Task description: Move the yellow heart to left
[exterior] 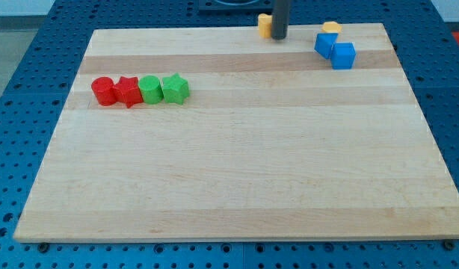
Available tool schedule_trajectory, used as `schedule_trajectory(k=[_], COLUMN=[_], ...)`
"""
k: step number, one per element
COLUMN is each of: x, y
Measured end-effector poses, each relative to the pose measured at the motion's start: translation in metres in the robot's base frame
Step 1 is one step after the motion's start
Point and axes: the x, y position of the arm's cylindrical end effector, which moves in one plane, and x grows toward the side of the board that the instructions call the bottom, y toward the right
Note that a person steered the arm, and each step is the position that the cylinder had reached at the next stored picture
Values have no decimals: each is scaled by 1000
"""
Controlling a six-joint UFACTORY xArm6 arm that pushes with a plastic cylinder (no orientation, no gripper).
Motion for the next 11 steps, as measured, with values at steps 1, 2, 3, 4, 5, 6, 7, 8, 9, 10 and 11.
schedule_trajectory(k=[1,2,3,4,5,6,7,8,9,10,11], x=[0,0,-17,-30,-29,-11,57,60,32,-18,-30], y=[-3,19,36,35,13,-33,-59,-56,-5,4,-4])
